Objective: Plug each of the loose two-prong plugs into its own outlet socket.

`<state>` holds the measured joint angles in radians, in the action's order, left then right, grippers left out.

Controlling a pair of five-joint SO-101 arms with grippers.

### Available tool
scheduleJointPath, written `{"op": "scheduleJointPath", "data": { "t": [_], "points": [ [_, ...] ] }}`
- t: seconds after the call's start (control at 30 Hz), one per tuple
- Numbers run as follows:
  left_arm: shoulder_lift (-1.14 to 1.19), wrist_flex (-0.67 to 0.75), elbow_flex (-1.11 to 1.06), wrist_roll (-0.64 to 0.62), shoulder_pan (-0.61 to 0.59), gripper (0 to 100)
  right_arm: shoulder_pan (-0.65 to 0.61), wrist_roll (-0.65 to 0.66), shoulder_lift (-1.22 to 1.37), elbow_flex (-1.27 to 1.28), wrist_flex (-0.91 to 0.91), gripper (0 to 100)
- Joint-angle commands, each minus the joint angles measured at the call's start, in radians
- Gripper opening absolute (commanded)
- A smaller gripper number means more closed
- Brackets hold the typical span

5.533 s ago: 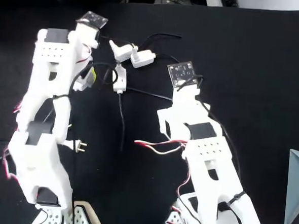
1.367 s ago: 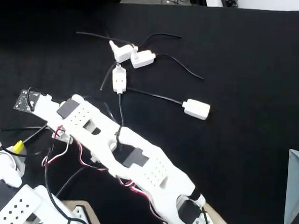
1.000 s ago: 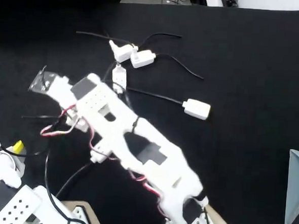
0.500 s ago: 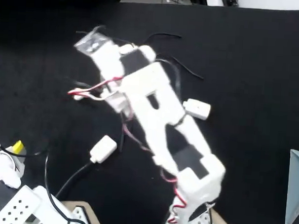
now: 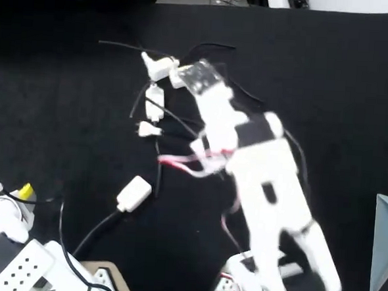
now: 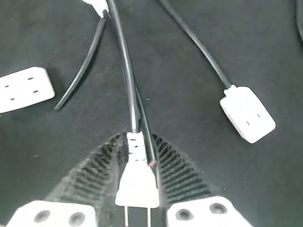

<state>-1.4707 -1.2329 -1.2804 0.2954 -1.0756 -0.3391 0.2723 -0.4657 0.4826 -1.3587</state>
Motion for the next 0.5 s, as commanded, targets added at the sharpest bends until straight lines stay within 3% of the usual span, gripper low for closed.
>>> {"op": "scheduleJointPath", "data": {
  "t": [0.0, 0.27, 0.4, 0.47],
  "points": [
    [-0.005, -0.015, 0.039, 0.0, 0.119, 35, 0.025, -0.014, -0.249, 0.197, 0.124, 1.1],
    [-0.005, -0.012, 0.028, 0.002, 0.39, 35, 0.023, -0.063, -0.406, 0.412, 0.255, 1.2],
    [-0.005, -0.012, 0.005, 0.002, 0.467, 35, 0.023, -0.064, -0.375, 0.507, 0.35, 2.1],
    [-0.005, -0.009, -0.015, 0.002, 0.493, 35, 0.025, -0.064, -0.351, 0.529, 0.373, 7.4]
  ]
}}
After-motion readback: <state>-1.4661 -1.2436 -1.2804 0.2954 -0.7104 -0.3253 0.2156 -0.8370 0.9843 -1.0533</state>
